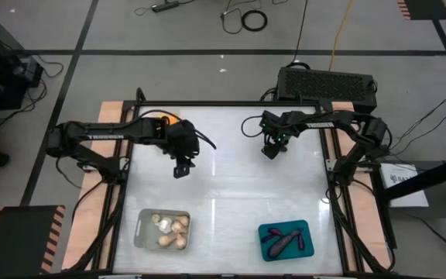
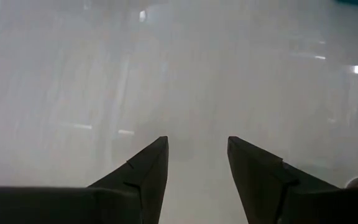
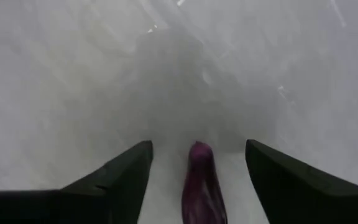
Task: Sort produce into baskets
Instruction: Put the purple eggplant into the blue bin
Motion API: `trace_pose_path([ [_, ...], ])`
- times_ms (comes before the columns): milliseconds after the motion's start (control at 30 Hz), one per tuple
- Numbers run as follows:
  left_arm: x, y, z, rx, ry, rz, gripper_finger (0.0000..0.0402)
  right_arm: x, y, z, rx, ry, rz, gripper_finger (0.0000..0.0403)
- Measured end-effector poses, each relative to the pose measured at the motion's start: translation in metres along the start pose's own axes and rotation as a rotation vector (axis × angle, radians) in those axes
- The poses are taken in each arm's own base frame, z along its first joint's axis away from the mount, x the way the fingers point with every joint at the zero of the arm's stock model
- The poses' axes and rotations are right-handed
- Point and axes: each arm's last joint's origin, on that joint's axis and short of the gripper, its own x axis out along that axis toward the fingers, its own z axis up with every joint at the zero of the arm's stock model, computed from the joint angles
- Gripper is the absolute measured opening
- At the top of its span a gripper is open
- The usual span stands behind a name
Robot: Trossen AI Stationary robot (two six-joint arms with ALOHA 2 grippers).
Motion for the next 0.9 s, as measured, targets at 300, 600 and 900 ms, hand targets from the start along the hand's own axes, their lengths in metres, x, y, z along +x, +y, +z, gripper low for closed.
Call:
trace_pose_path([
  [300, -0.002, -0.012, 0.003, -0.056, -0.052, -0.027, 0.0172, -0.001, 0.000, -0.001, 0.000, 0.010, -0.004, 0.0114],
  [600, -0.011, -0.034, 0.014, -0.090, -0.211, -0.093, 0.0172, -0.033, -0.001, -0.005, 0.085, -0.029, -0.025, 0.0019],
  [900, -0.019, -0.077, 0.032, -0.100, -0.475, -0.221, 0.0172, -0.104, 0.046, -0.039, 0.048, -0.190, 0.284, 0.0005],
])
